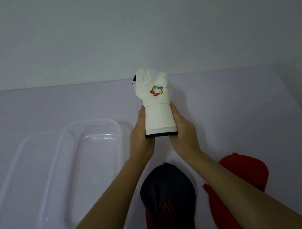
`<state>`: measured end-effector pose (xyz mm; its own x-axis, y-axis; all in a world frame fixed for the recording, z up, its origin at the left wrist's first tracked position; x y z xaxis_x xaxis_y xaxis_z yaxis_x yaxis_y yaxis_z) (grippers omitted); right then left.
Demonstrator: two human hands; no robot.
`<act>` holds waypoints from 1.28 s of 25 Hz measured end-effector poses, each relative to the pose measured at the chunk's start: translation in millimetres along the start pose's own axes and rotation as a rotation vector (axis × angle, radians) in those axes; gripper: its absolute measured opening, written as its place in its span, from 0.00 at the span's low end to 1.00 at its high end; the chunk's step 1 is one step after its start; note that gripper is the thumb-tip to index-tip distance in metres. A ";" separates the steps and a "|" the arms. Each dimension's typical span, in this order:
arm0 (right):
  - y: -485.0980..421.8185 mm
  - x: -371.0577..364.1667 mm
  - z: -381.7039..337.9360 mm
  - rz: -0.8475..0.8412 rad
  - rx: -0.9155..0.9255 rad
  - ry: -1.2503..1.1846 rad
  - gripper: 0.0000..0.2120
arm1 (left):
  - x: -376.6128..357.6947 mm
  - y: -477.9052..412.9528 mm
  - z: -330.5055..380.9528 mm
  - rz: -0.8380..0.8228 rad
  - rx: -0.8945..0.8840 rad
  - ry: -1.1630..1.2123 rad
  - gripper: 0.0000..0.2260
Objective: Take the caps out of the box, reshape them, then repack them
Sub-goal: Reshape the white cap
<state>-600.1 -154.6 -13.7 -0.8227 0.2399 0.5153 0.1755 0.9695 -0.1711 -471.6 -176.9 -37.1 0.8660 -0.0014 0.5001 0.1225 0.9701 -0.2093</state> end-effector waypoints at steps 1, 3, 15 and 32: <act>-3.3 3.5 4.3 -0.016 0.054 0.093 0.31 | 1.4 -1.3 -5.1 -0.089 -0.091 -0.183 0.30; -6.8 10.0 17.5 -0.012 0.159 0.258 0.31 | 3.7 -1.5 -14.1 -0.278 -0.135 -0.279 0.35; 16.1 7.6 1.1 0.047 0.365 0.391 0.32 | 64.4 -69.0 53.8 -0.296 0.058 0.076 0.14; -2.2 9.9 0.4 -0.414 -0.424 -0.896 0.39 | 74.0 -63.0 68.2 0.069 0.134 0.236 0.10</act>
<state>-608.9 -154.4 -8.6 -0.9280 -0.0684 -0.3663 -0.1761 0.9468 0.2694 -448.3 -221.5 70.4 0.9609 0.0247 0.2759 0.0077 0.9933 -0.1155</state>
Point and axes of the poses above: each hand's wrist, its own y-axis away from the middle knuckle, its own x-axis out of the back of the hand, z = x × y, the point moved 7 cm from there along -y, towards the middle knuckle, and after that the axes turned 7 degrees about -x, right-handed, at the moved point
